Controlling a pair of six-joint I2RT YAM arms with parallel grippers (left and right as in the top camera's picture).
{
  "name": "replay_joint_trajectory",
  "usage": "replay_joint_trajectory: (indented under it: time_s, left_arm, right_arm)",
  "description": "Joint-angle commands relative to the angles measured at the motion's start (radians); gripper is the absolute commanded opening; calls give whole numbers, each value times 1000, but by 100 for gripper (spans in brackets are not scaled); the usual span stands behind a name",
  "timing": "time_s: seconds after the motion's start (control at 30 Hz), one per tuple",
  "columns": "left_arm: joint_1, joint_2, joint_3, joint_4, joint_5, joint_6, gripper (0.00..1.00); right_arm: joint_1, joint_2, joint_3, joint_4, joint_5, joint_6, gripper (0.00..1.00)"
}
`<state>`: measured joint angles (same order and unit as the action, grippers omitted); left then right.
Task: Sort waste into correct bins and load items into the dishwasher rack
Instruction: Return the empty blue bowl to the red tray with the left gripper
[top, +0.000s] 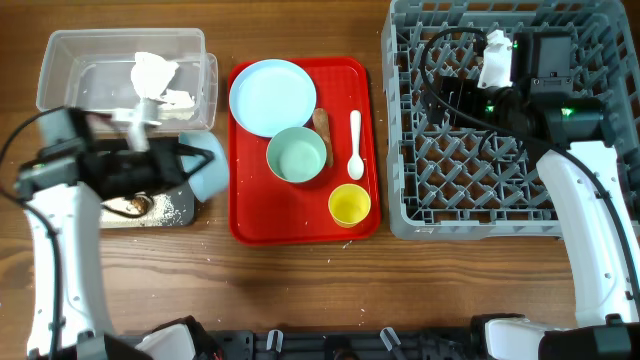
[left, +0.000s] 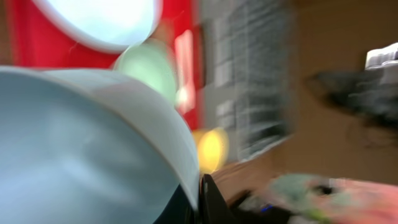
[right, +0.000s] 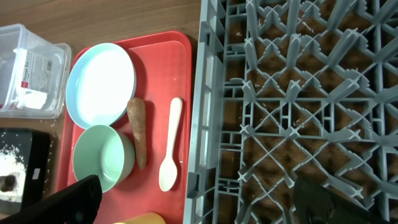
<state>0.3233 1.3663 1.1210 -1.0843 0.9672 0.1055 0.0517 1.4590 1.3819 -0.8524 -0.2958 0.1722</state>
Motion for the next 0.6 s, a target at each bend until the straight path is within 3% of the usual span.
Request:
replay_joint_trajectory:
  time_s: [0.0,0.2,0.43,0.57]
  left_arm:
    - [-206,-10,-3,7,-452,-199,4]
    - [-570,8,-83,84,-798,-452,4]
    - [-874,9,-236,319,-941,-484,4]
    - [-933,9,-304,401,-1004,-485,6]
  right_arm:
    - [8,8,17,4,-16,13,100]
    - [8,8,17,6,-16,11,100]
    - [8,36,17,24,-17,13,100]
    - [8,45,17,21,-17,13,100]
